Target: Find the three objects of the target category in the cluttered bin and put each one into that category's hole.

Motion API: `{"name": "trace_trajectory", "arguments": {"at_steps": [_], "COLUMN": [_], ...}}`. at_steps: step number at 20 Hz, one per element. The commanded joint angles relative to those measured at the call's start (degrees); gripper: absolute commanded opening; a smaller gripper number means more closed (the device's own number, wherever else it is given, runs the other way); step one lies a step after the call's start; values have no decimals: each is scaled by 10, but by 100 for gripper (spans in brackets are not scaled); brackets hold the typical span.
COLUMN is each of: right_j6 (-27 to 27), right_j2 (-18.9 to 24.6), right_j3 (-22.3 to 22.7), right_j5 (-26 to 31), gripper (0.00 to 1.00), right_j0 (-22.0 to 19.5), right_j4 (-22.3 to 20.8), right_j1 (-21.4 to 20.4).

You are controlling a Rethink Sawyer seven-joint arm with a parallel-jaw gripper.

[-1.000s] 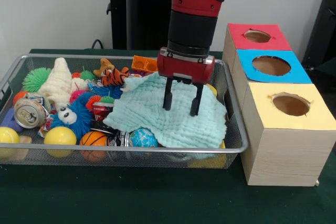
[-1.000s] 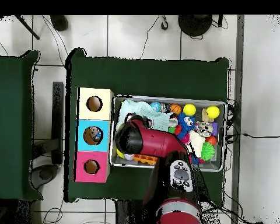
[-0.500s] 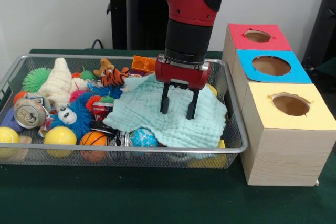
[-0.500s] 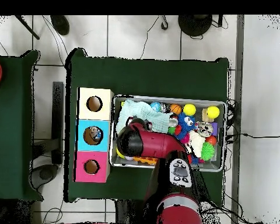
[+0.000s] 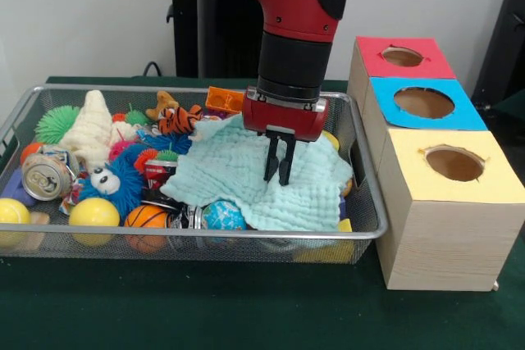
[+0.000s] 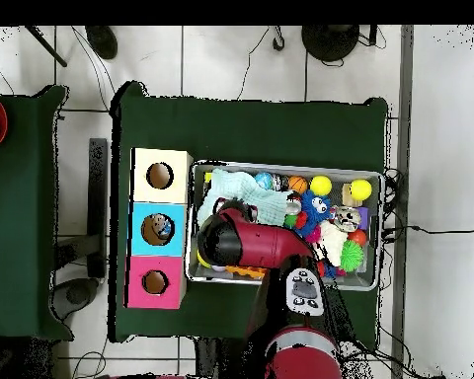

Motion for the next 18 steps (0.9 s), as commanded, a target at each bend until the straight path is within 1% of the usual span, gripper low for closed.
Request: {"name": "trace_trajectory", "arguments": {"at_steps": [1,3,6,13,18], "right_j6": [42,41,34,12,-10], "right_j2": [42,48,47,41,52], "right_j3": [-13,-7,-2,29,39], "right_j5": [1,14,29,97,153], "gripper": [0,0,0,0,0], "right_j0": [-14,-19,-23,-30,-47], "right_j4": [-27,-24,-26,-27,-23], "right_j1": [6,-1,-16,-88,-135]}}
